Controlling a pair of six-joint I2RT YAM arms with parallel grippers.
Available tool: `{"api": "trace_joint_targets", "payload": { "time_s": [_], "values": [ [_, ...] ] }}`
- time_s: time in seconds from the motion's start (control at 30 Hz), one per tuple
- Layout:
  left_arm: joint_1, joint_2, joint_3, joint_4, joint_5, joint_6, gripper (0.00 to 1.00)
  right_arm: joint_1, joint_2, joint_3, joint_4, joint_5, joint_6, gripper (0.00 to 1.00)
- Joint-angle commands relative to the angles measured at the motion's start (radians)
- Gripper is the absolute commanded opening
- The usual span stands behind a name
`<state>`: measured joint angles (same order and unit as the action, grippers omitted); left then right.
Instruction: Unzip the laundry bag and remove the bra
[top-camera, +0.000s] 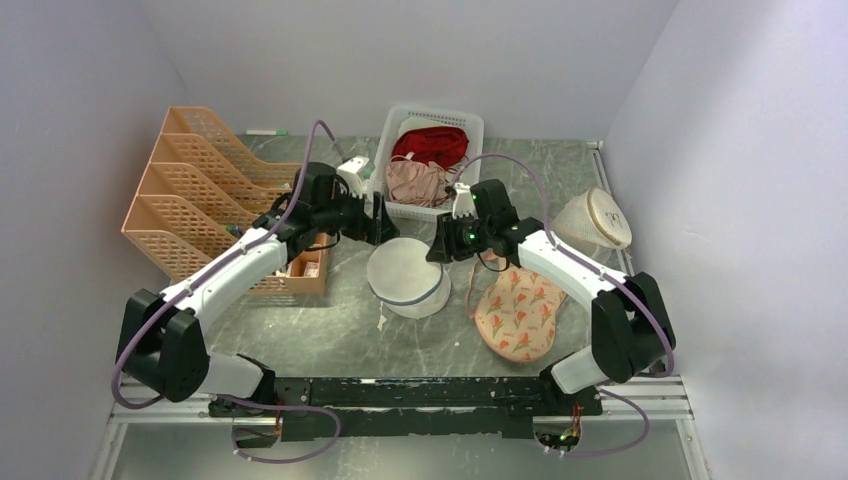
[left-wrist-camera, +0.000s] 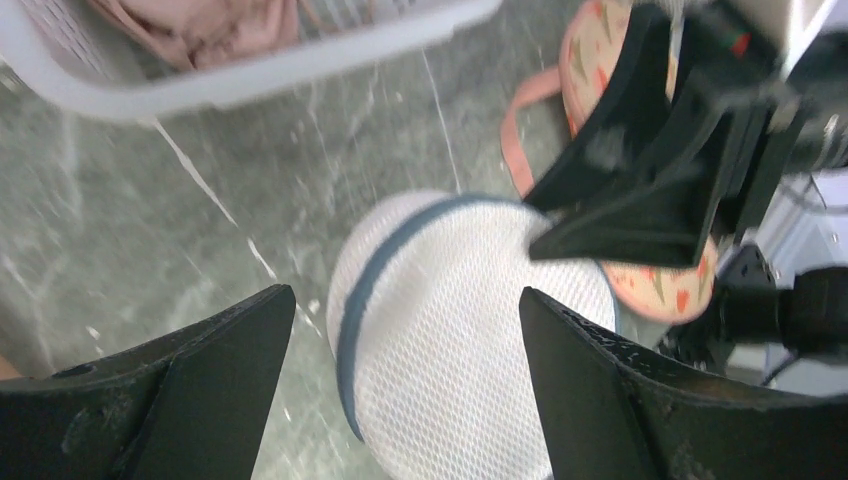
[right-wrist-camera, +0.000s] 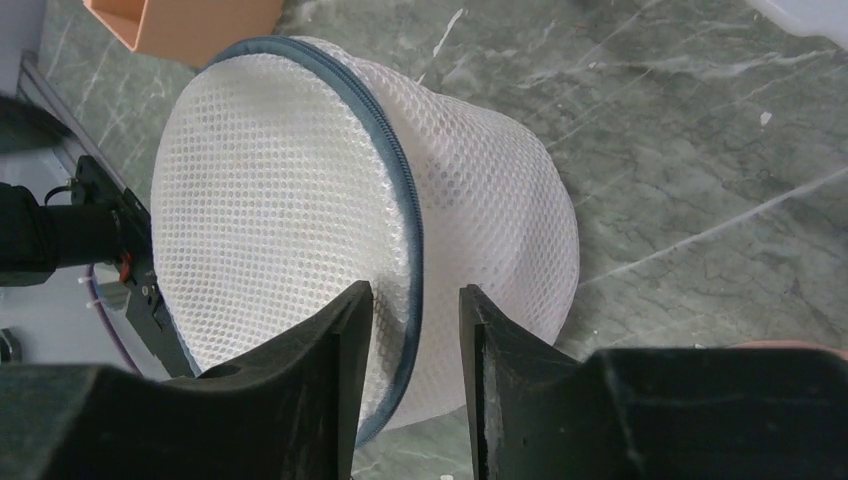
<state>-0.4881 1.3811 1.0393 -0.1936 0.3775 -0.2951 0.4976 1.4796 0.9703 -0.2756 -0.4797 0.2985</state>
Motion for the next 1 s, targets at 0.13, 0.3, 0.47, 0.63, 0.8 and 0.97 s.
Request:
{"api": "trace_joint_targets", "payload": {
  "time_s": [0.13, 0.3, 0.47, 0.63, 0.8, 0.97],
  "values": [
    [-0.004, -0.071, -0.172, -0.025, 0.127, -0.011, 0.94, 0.015, -0.037, -0.027, -0.002, 0.038, -0.008, 0.45],
    [0.007, -0.004, -0.119, -0.096, 0.139, 0.039, 0.94, 0.044, -0.086, -0.051, 0.011, 0.069, 0.015, 0.54],
    [0.027, 0.029, -0.121, -0.103, 0.173, 0.035, 0.88, 0.075, -0.143, -0.057, -0.026, 0.16, 0.02, 0.62],
    [0.053, 0.009, -0.15, -0.059, 0.227, -0.002, 0.66, 0.109, -0.182, -0.044, -0.093, 0.275, 0.021, 0.68],
    [0.063, -0.023, -0.182, -0.014, 0.246, -0.076, 0.36, 0.173, -0.183, -0.006, -0.148, 0.379, 0.044, 0.7],
    [0.1, -0.163, -0.311, 0.093, 0.229, -0.282, 0.07, 0.285, -0.179, 0.039, -0.187, 0.484, 0.091, 0.7]
  ]
}}
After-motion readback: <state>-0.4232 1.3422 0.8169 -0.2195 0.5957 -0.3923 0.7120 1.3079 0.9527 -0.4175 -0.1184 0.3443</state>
